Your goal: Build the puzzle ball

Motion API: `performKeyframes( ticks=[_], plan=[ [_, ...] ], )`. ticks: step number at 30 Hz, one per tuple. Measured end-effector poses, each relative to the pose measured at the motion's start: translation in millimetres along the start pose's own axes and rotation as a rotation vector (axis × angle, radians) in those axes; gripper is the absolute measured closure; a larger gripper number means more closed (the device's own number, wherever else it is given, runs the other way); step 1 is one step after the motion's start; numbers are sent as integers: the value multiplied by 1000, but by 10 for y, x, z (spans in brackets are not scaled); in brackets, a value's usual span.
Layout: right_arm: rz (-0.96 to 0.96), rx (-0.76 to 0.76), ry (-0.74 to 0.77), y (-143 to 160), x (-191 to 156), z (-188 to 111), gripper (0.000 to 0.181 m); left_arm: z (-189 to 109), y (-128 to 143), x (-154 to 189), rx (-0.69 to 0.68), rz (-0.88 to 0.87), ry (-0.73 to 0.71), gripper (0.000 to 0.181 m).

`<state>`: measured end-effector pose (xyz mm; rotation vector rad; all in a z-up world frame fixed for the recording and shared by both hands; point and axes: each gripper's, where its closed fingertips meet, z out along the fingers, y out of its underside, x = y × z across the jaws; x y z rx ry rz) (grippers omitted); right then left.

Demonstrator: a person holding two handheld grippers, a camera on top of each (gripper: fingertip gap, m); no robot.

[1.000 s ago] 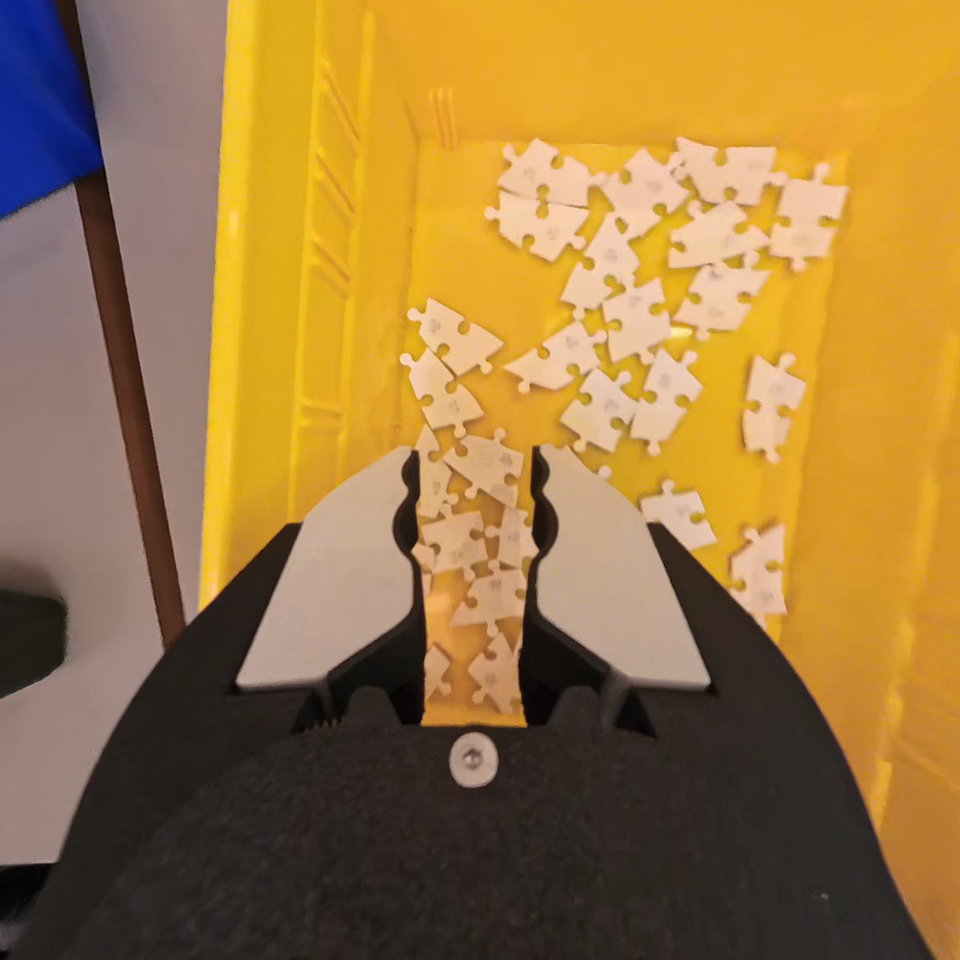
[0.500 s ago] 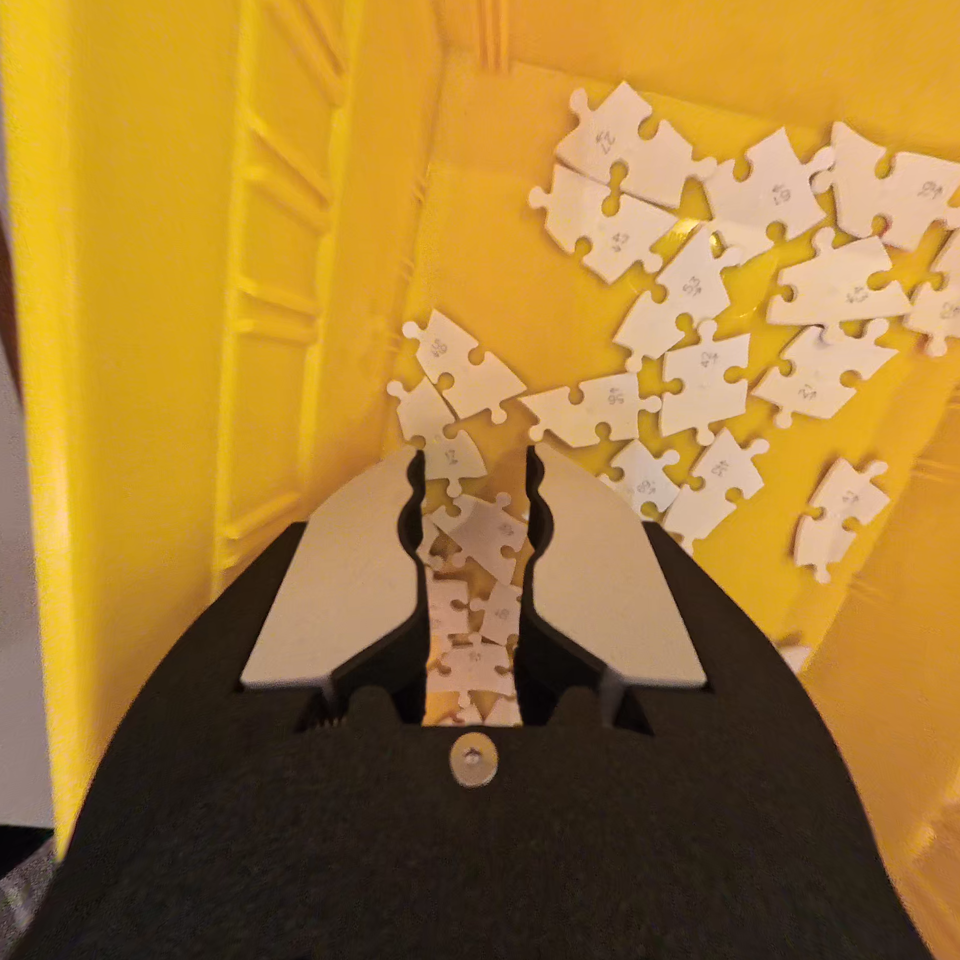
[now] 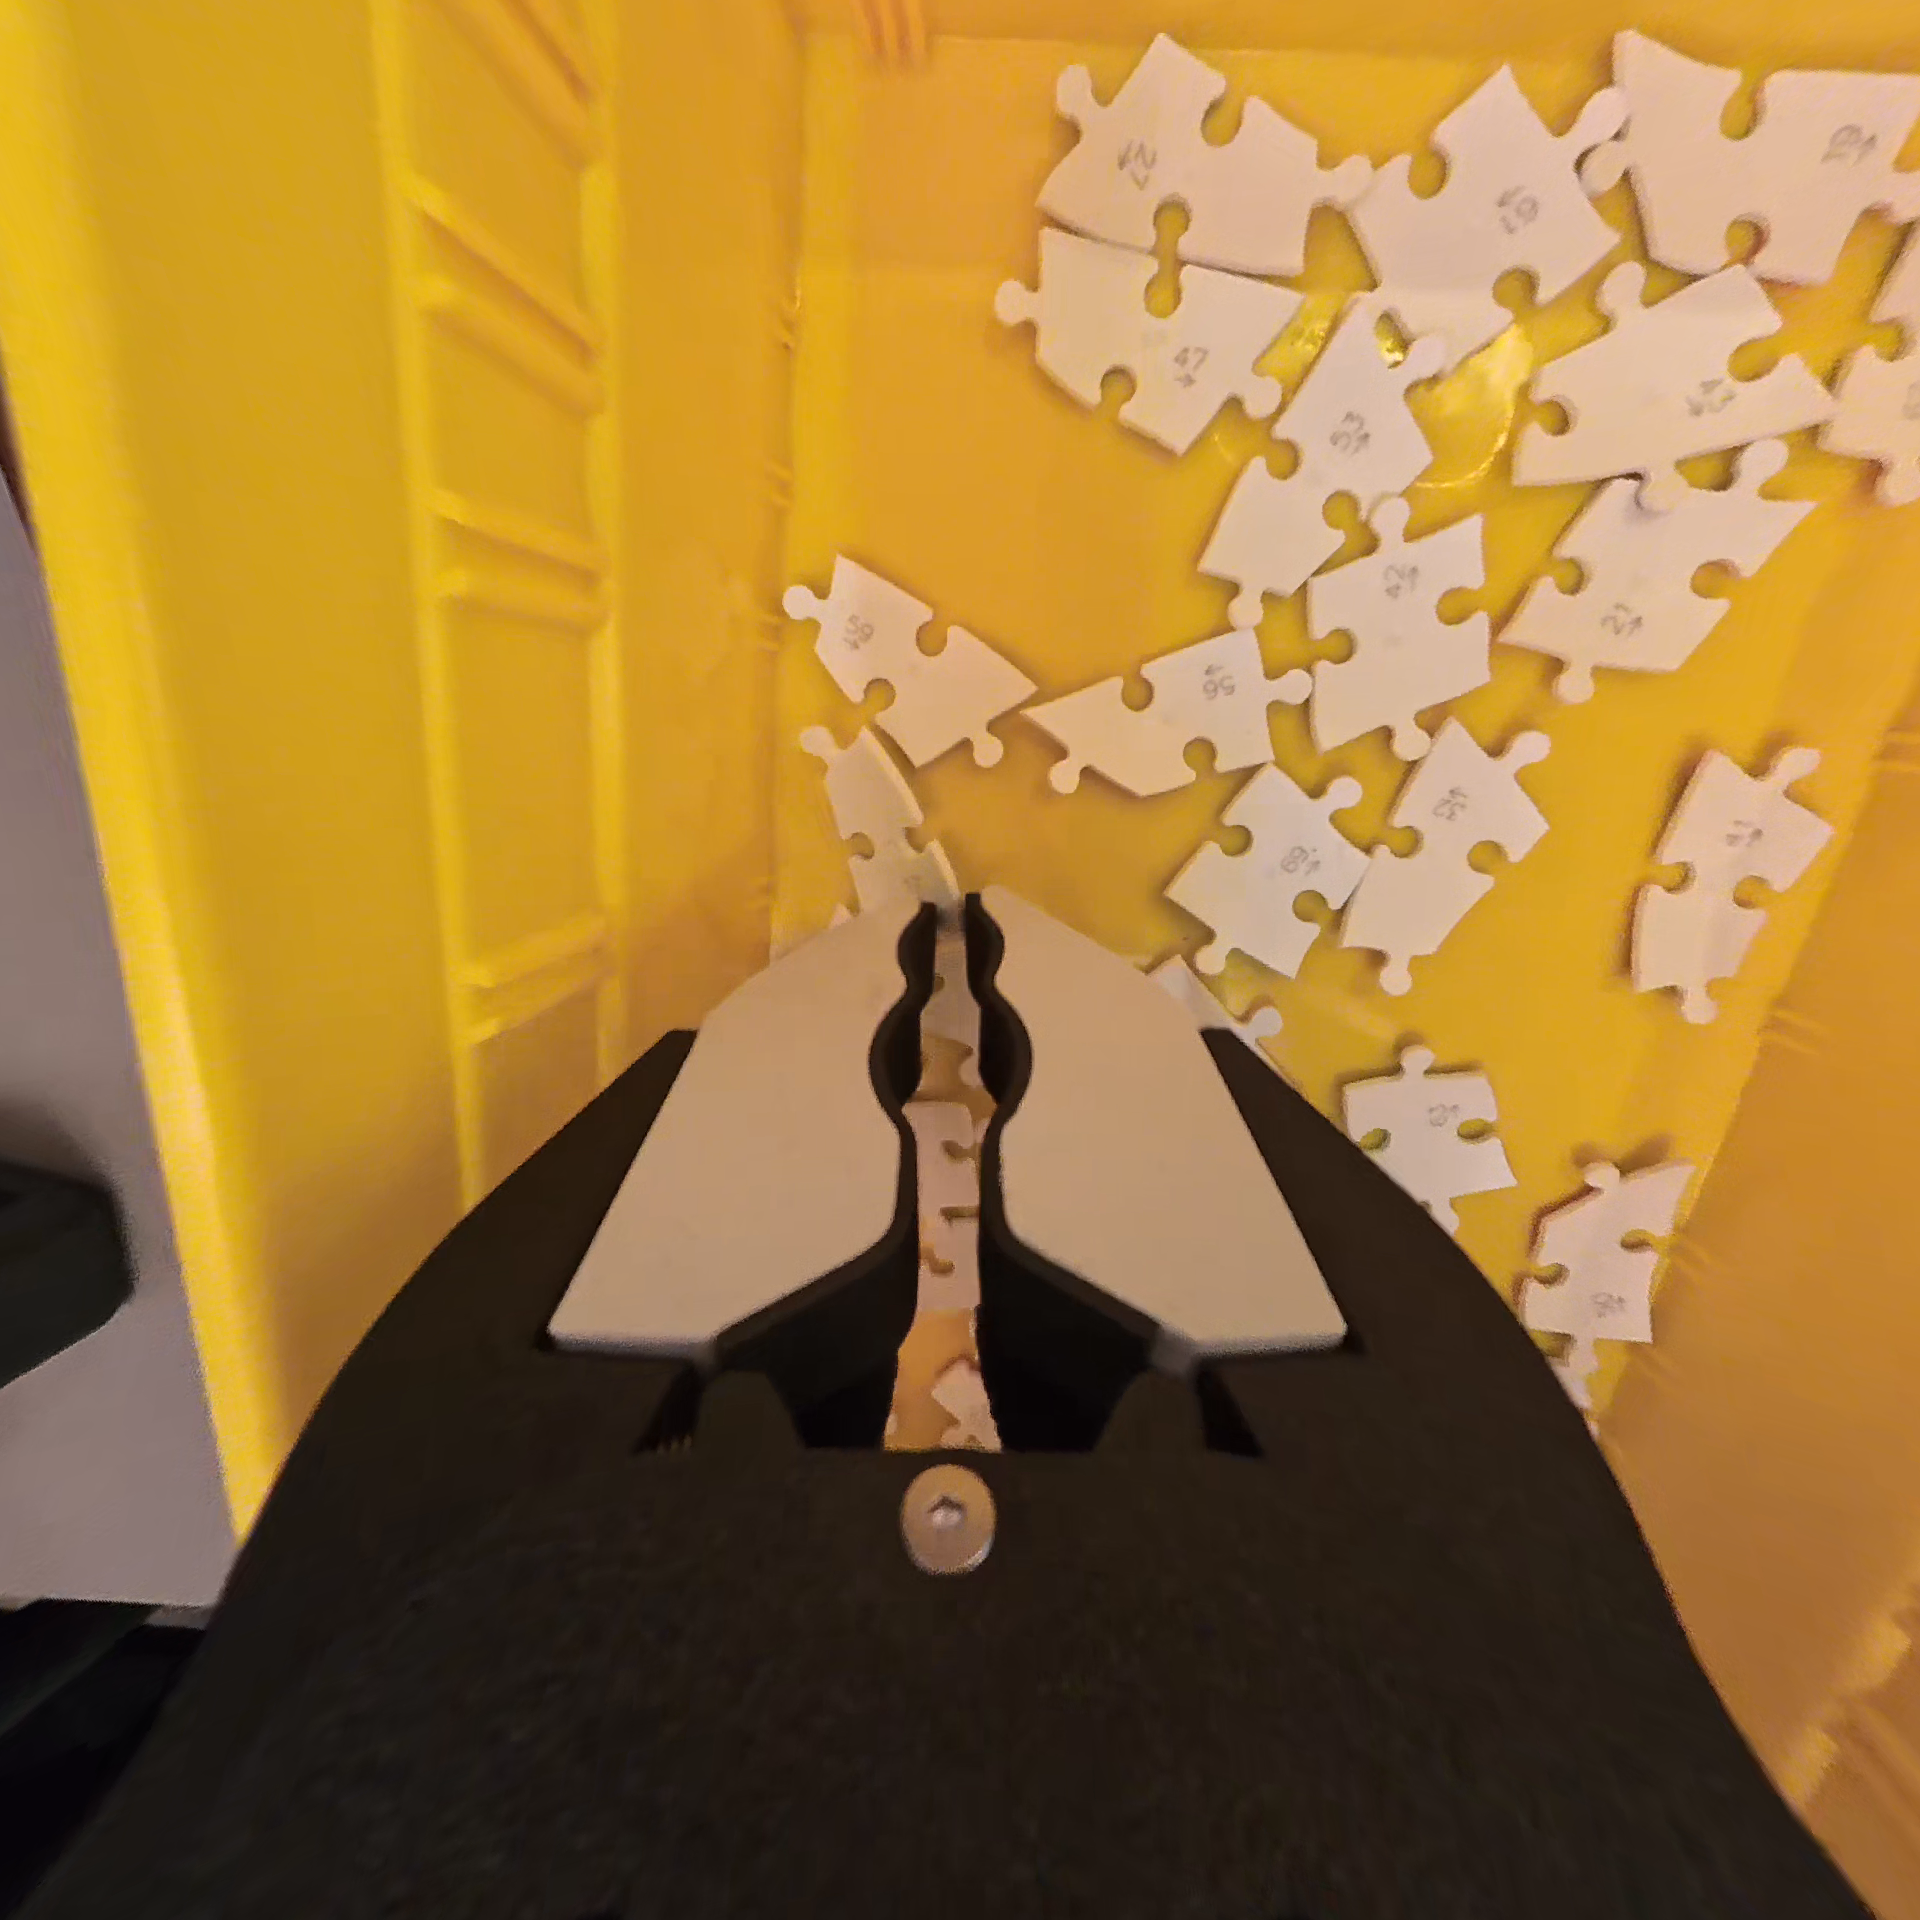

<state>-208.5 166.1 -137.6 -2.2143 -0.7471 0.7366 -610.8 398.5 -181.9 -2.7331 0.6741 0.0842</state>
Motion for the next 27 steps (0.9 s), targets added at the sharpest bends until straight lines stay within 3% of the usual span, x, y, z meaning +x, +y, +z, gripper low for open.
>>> performKeyframes(
  ticks=[9,16,22,25,27],
  plan=[
    [-30,15,9,-39,-56,-58,141,-307,-44,107,101,40,5,180],
    [-76,74,20,-242,-95,-121,142,-1032,-214,512,324,126,-5,180],
    [-134,207,4,-707,-218,-137,147,-1770,-412,1632,602,253,124,180],
    [-103,239,-45,-820,-305,-107,160,-1880,-408,2405,679,326,217,180],
    [-1,277,-132,-861,-364,-108,159,-1797,-340,2892,690,426,198,180]
  ],
)
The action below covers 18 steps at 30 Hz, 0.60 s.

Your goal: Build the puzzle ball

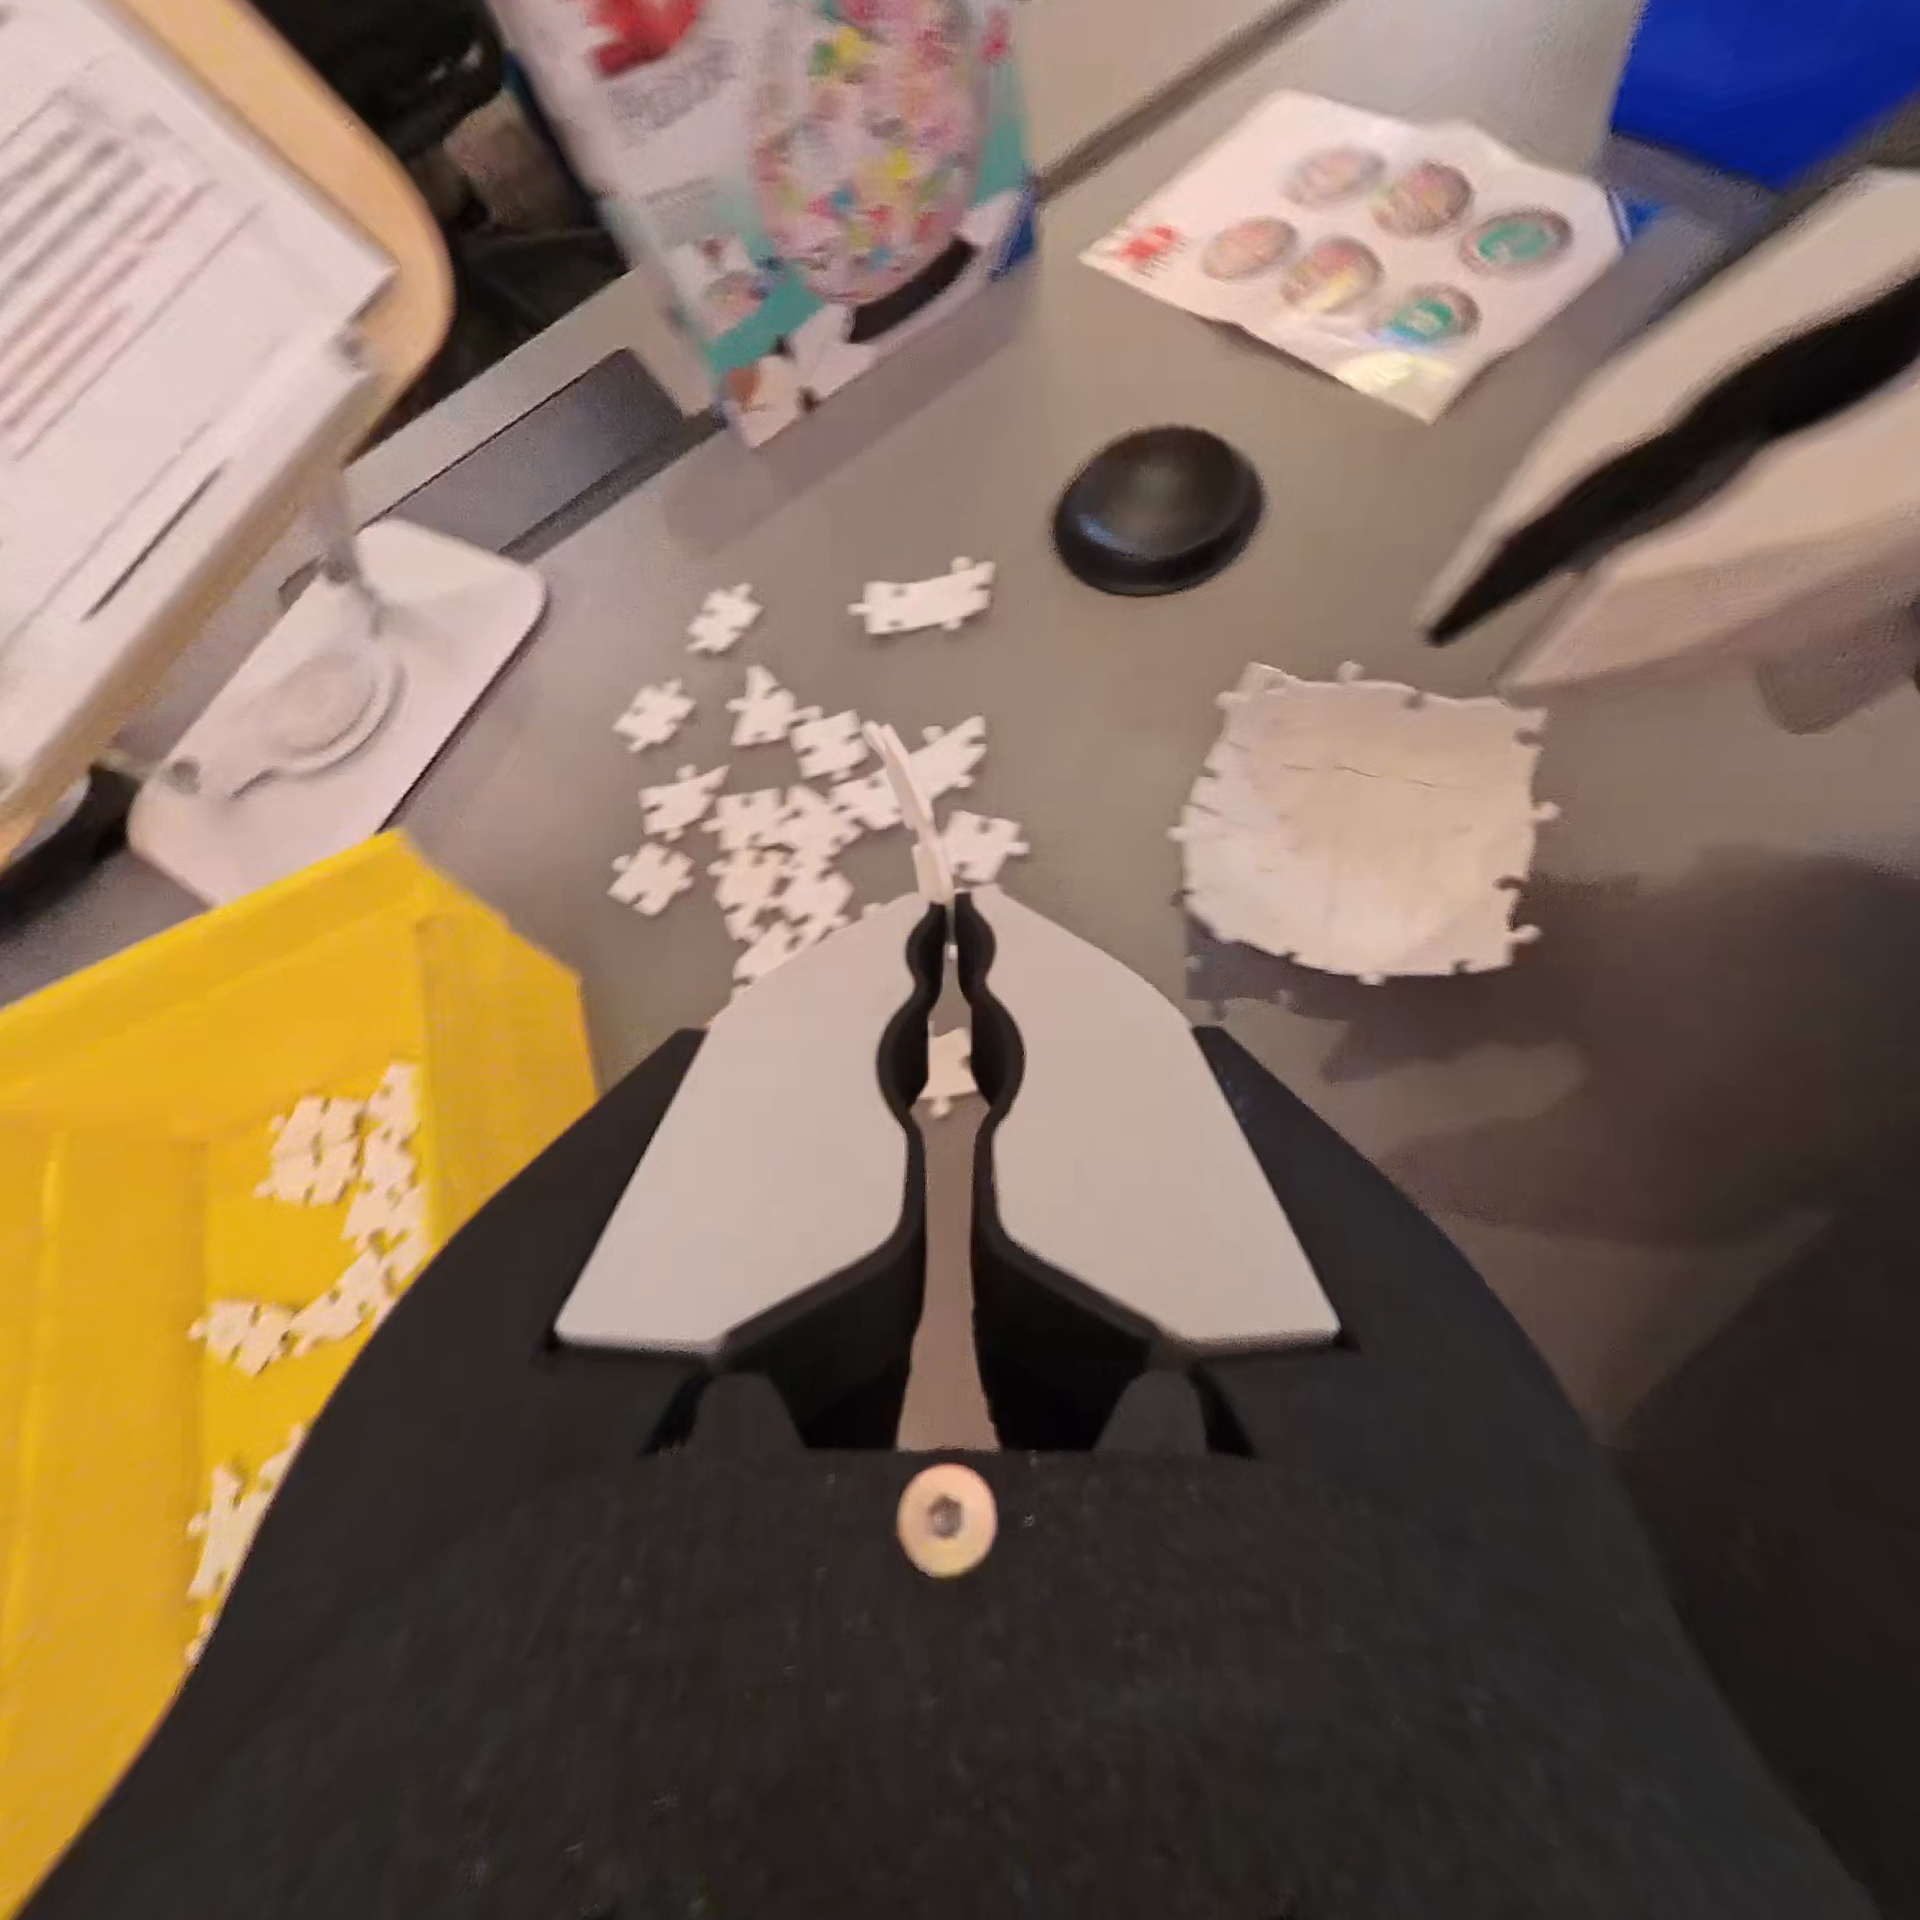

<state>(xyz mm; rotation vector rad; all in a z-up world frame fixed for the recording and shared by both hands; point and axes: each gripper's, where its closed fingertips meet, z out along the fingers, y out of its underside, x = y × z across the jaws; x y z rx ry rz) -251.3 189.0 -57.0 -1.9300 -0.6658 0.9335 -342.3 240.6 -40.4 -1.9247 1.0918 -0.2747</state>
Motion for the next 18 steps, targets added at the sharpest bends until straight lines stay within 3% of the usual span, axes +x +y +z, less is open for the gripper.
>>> performKeyframes(
  ticks=[3,7,12,18],
  plan=[
    [206,67,-94,12,-16,-13,159,253,-43,608,0,147,13,180],
    [406,78,-96,165,106,-92,161,494,-143,1069,7,259,-1,180],
    [436,66,35,336,284,-284,165,610,-208,1309,7,317,-49,180],
    [458,64,38,405,324,-292,166,678,-175,1479,-20,394,-104,180]
  ],
)
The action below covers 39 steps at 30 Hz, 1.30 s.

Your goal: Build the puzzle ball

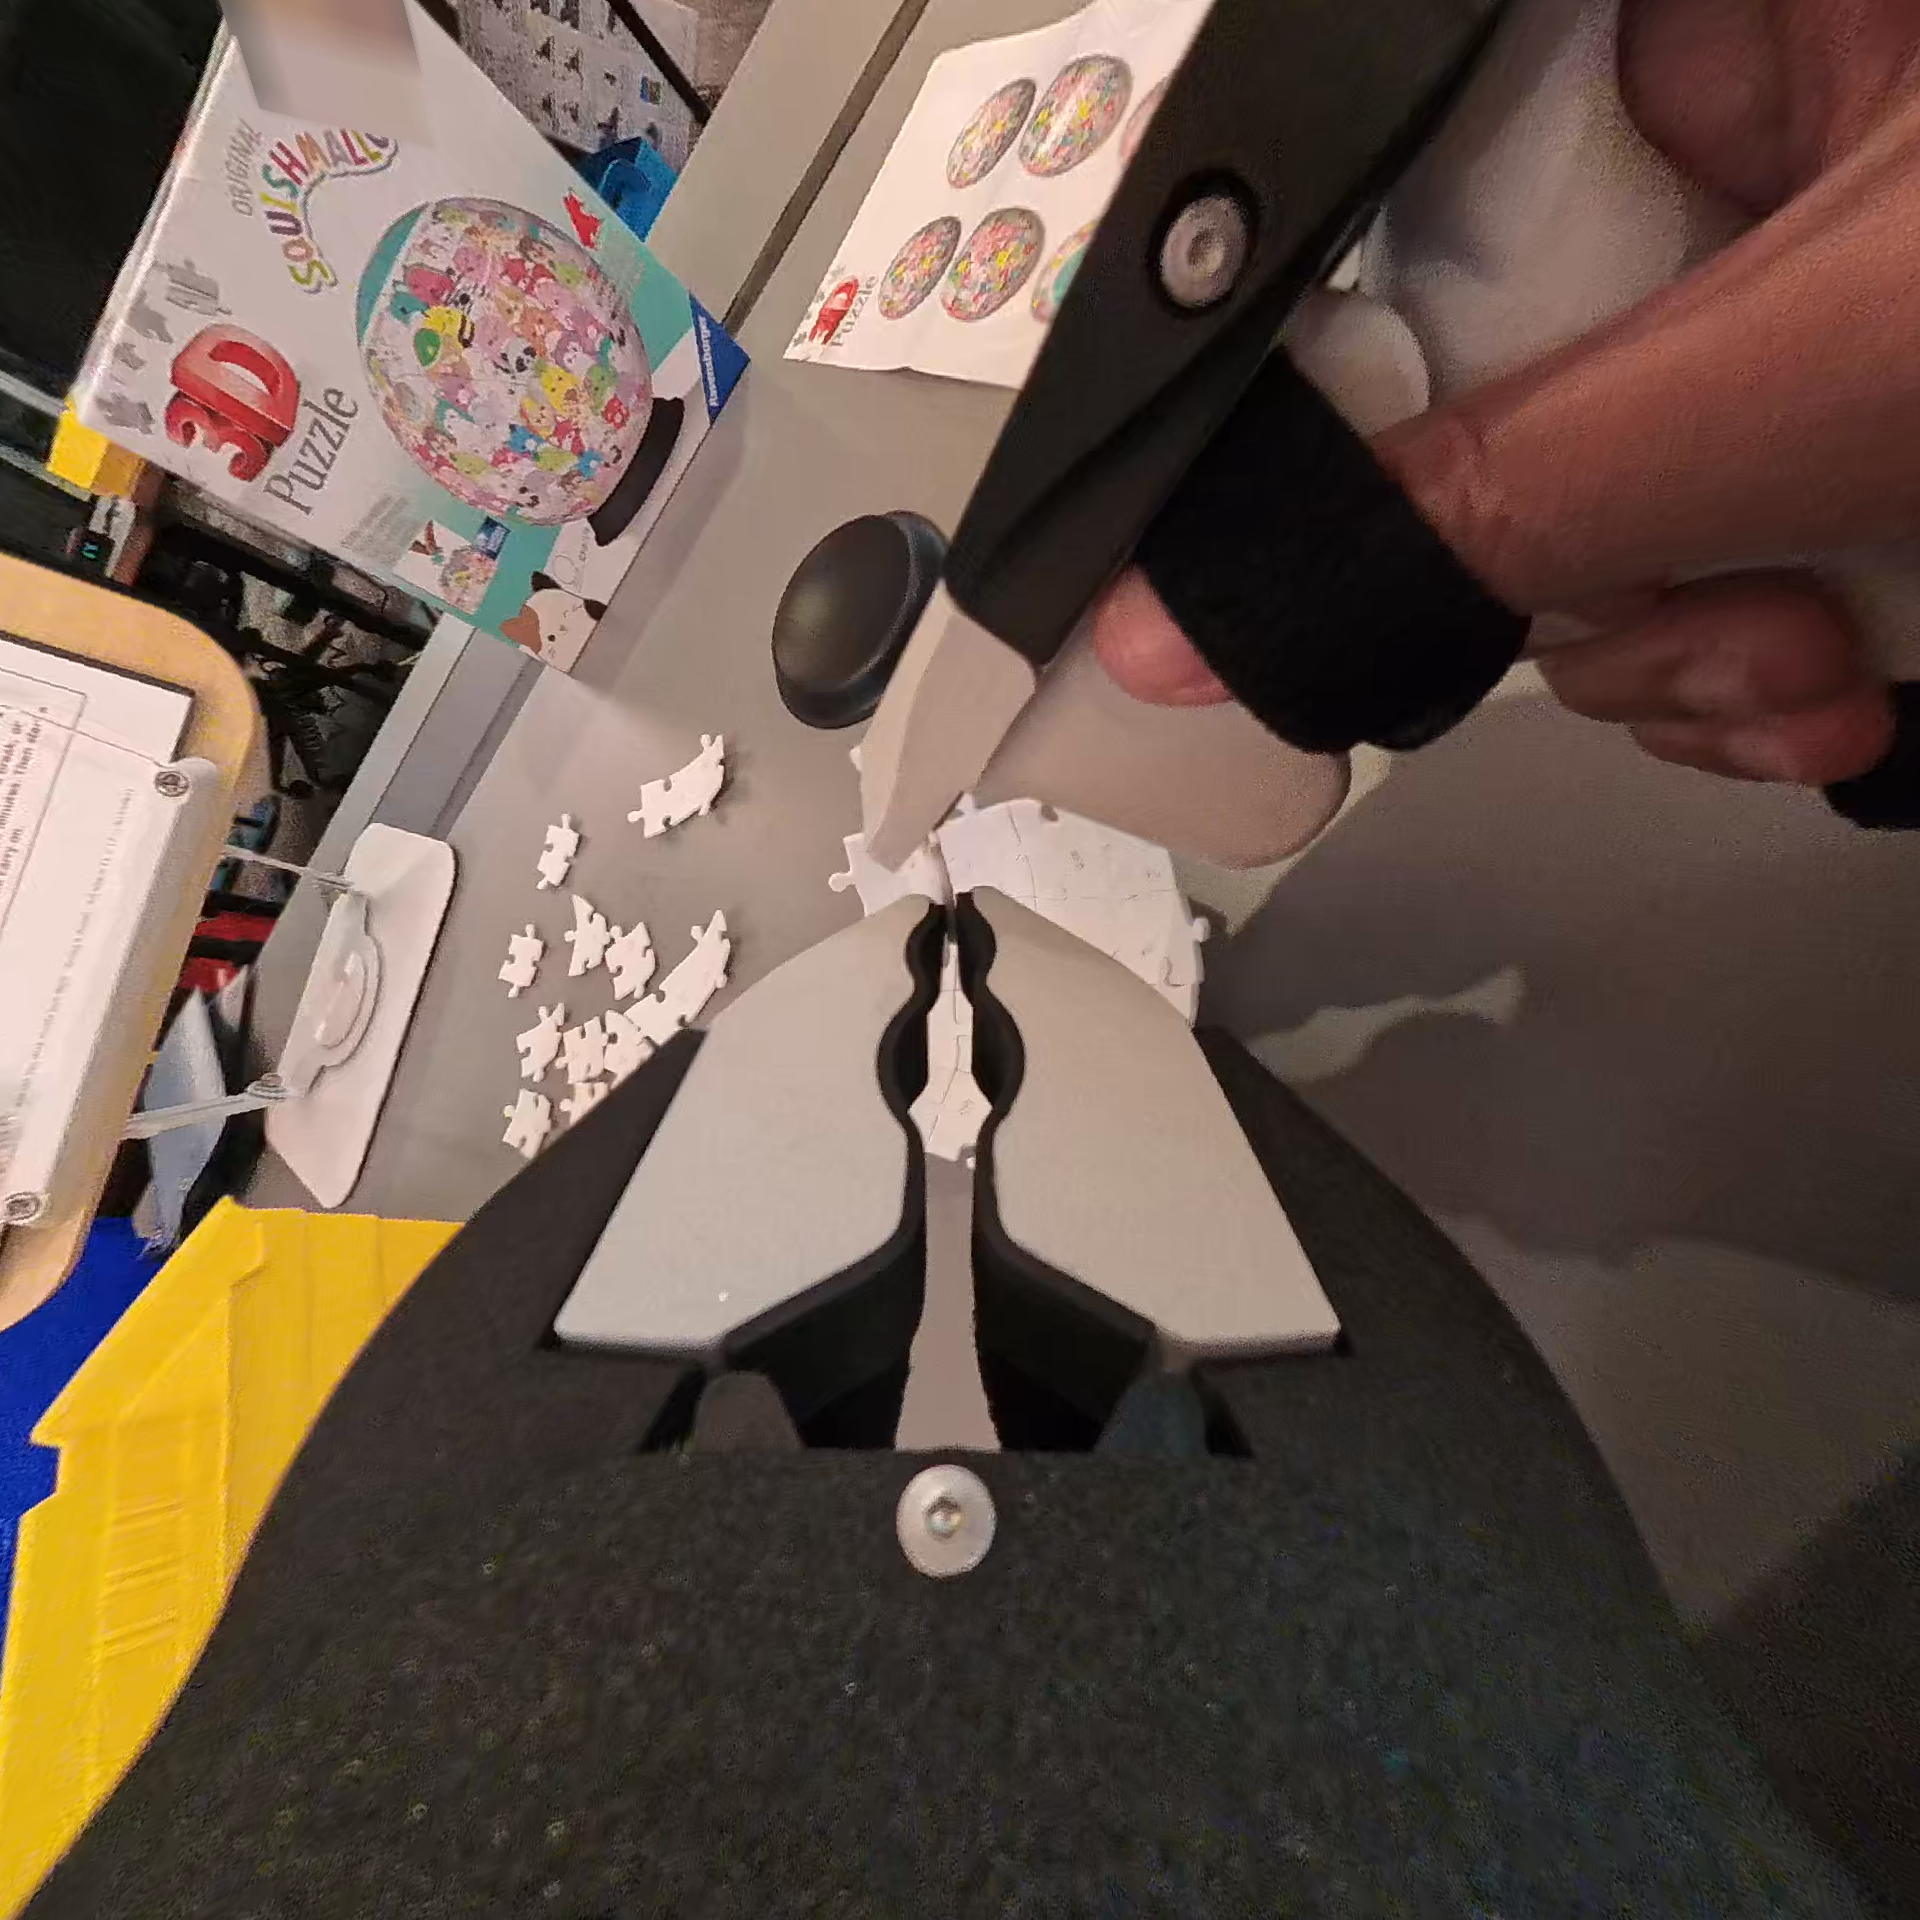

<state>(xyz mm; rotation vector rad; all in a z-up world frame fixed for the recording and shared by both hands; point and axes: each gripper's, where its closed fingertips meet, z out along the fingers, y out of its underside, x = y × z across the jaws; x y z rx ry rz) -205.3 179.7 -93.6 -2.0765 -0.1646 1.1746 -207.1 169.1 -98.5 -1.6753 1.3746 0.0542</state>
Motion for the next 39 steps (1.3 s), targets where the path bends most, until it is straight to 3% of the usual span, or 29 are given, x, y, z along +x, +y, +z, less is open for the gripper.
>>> performKeyframes(
  ticks=[9,11,15,21,24,30,35,39],
  plan=[
    [3,-48,20,66,120,63,179,81,38,135,-31,43,14,181],
    [-7,-55,30,58,159,61,179,72,47,190,-19,21,56,167],
    [-24,-68,8,-26,255,5,179,-29,190,265,-24,-175,241,153],
    [37,-43,-85,-160,356,-59,179,-74,550,-129,-41,-548,438,151],
    [24,-3,-147,-207,301,-52,179,-25,656,-259,-35,-634,519,151],
    [-43,87,-99,-277,471,5,179,311,832,-369,-72,-723,626,150],
    [-132,118,-72,-320,505,82,179,500,756,-359,-92,-730,776,150],
    [-227,85,-54,-313,529,218,179,649,659,-450,-122,-570,771,152]
  ],
)
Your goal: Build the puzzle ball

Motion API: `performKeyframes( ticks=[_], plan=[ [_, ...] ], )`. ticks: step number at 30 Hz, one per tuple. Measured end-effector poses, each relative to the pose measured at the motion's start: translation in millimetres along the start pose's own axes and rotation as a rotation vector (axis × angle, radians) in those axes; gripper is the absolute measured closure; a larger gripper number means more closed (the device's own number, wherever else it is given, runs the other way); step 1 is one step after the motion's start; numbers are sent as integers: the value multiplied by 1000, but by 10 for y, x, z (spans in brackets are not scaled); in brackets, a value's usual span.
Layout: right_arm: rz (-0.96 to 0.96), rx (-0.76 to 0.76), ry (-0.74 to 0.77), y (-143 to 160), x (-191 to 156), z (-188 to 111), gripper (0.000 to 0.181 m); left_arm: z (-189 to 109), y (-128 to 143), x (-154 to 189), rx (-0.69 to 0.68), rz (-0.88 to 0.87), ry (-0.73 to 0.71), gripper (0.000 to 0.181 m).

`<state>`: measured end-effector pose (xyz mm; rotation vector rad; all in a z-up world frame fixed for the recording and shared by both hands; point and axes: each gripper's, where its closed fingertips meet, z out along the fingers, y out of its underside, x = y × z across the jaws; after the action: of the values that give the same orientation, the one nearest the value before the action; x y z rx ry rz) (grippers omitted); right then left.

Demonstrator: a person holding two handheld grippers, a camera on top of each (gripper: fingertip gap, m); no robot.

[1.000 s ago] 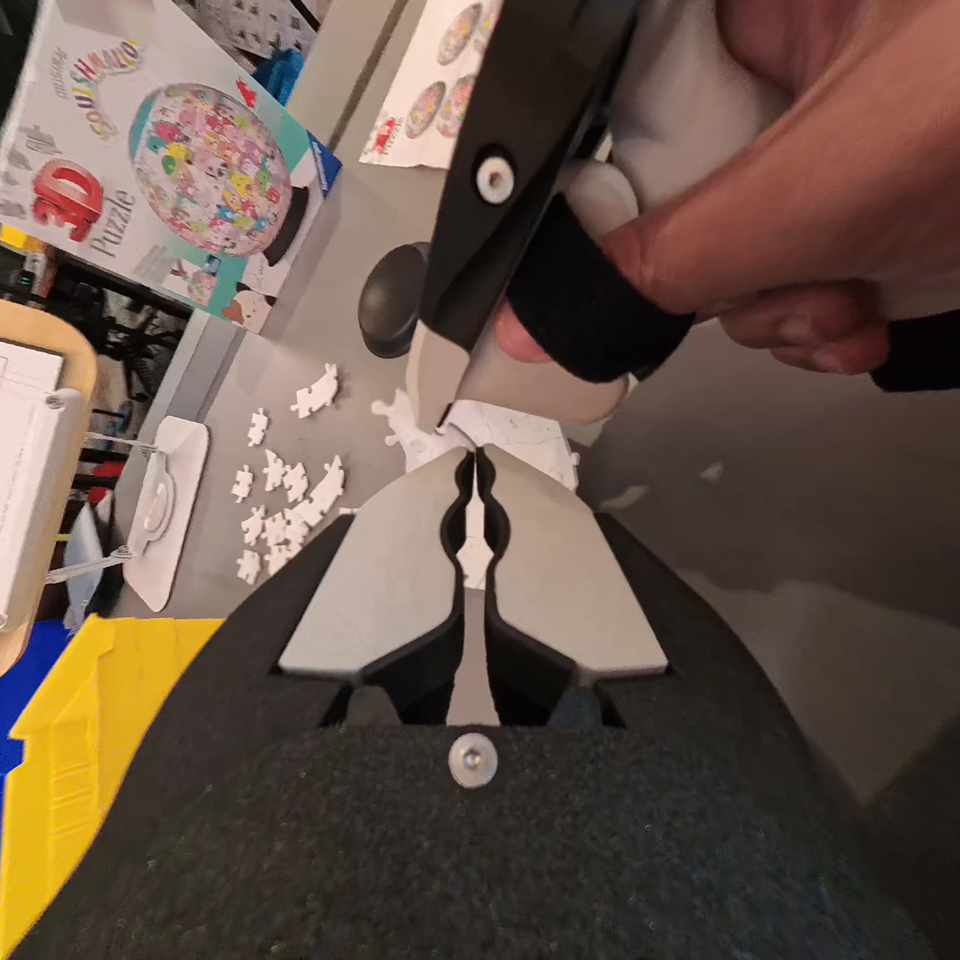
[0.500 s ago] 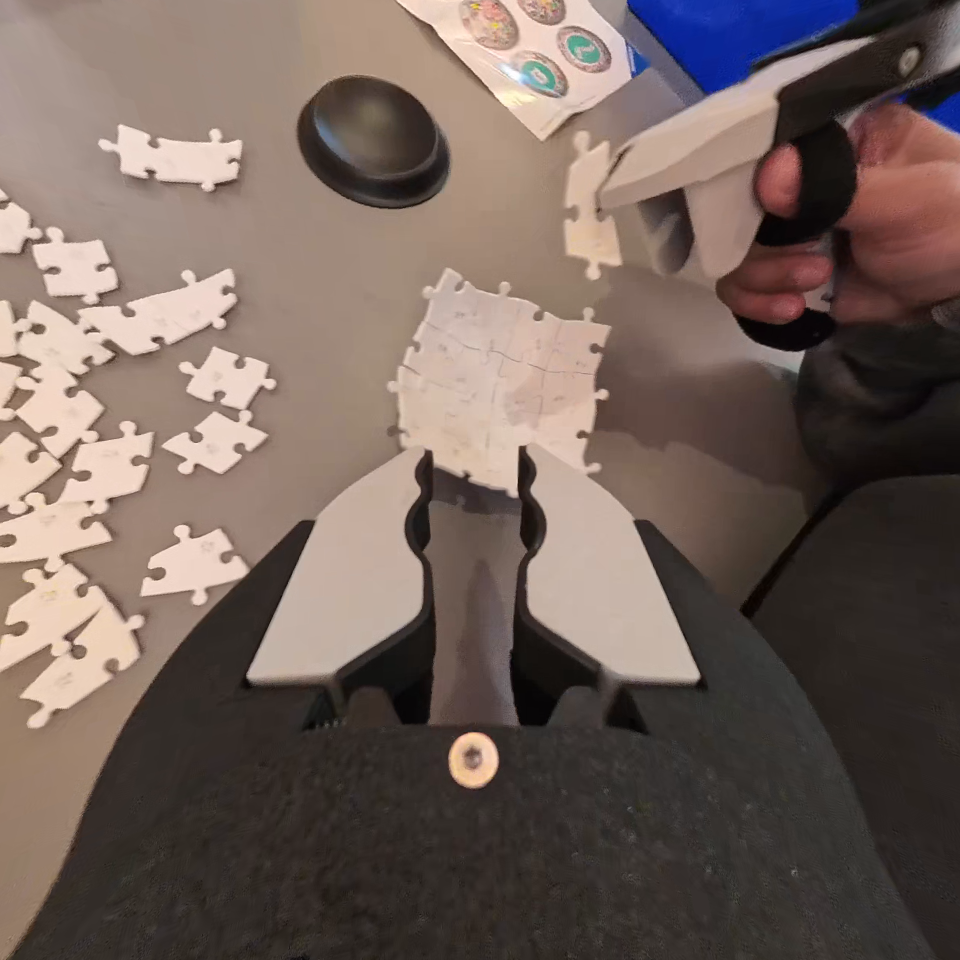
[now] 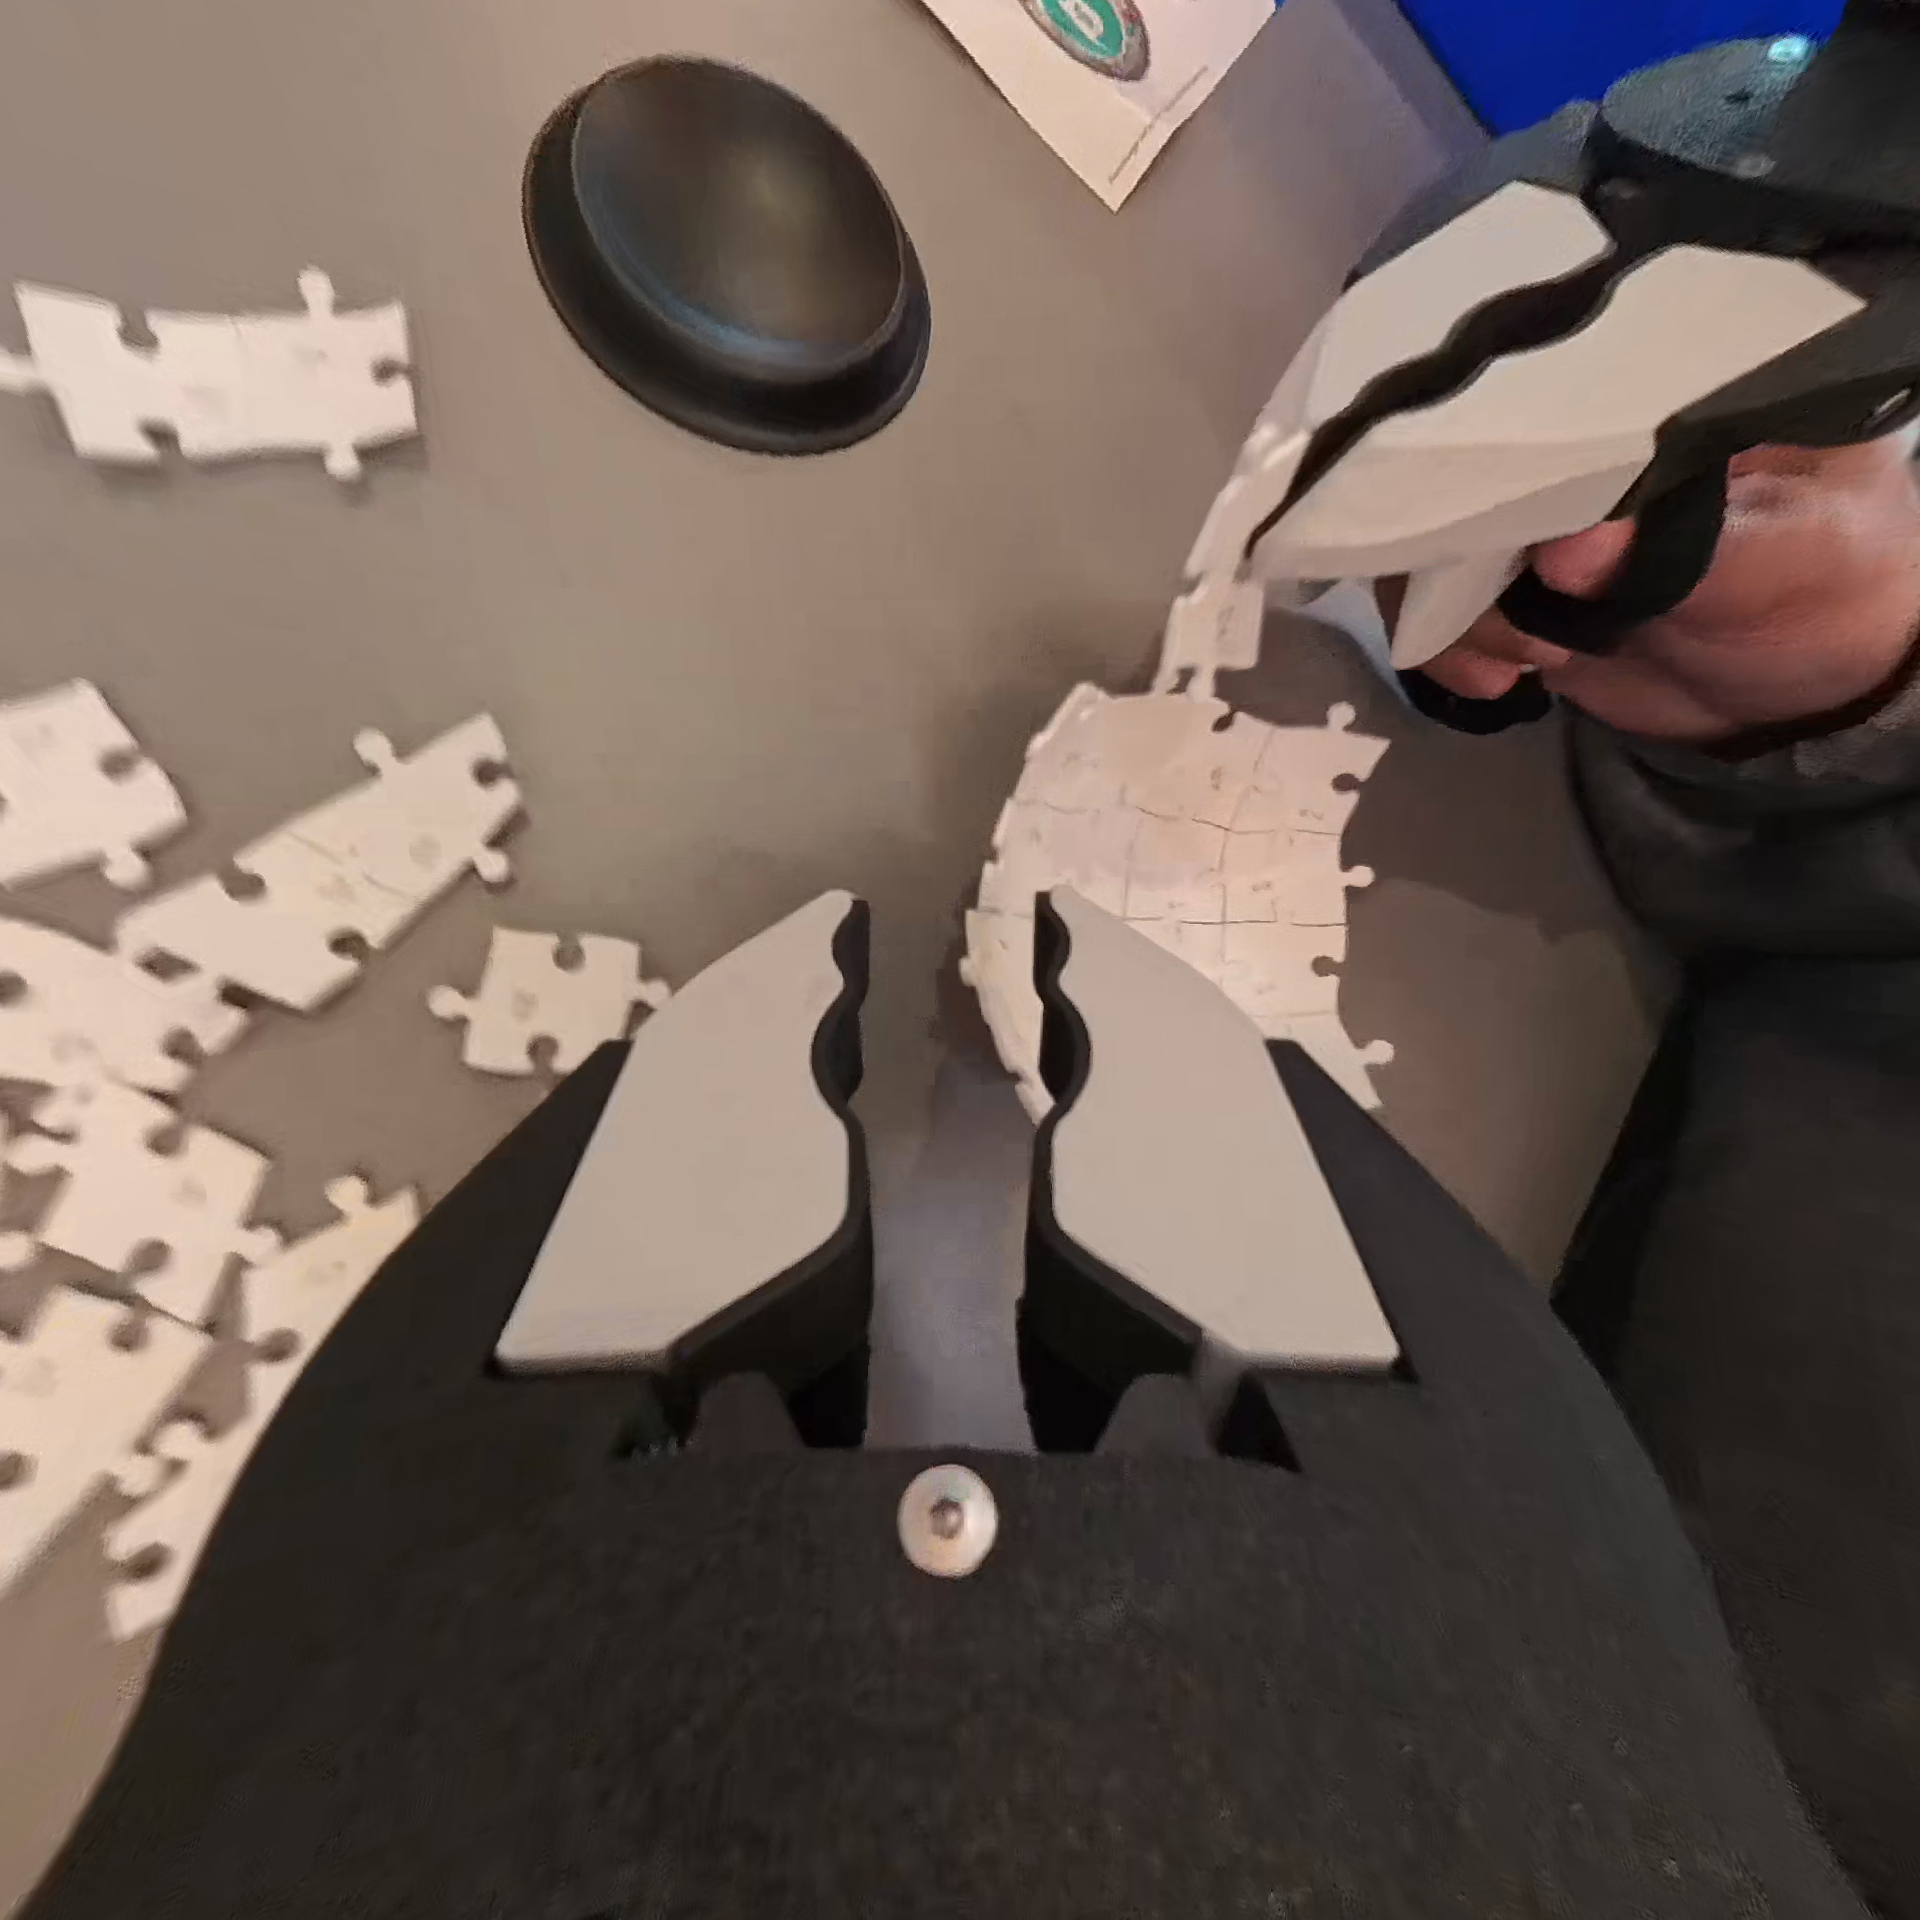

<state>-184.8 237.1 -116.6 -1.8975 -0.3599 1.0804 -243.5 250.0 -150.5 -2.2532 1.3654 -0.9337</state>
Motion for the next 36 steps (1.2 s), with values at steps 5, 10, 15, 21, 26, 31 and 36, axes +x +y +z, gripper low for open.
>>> performKeyframes(
  ticks=[5,10,15,21,26,31,36],
  plan=[
    [-96,-96,87,84,175,148,179,-36,-167,1,-20,108,-87,153],
    [-88,-144,114,119,273,237,179,-245,24,211,35,139,-132,153],
    [-61,-179,116,156,320,276,179,-271,518,432,69,173,-144,152],
    [-42,-215,116,199,344,306,179,-124,668,391,83,65,-134,128],
    [1,-223,120,222,375,298,179,30,653,331,67,147,-211,101],
    [24,-238,119,249,385,301,179,91,543,352,104,167,-218,102],
    [49,-252,121,285,386,297,179,114,483,364,121,163,-204,102]
  ],
)
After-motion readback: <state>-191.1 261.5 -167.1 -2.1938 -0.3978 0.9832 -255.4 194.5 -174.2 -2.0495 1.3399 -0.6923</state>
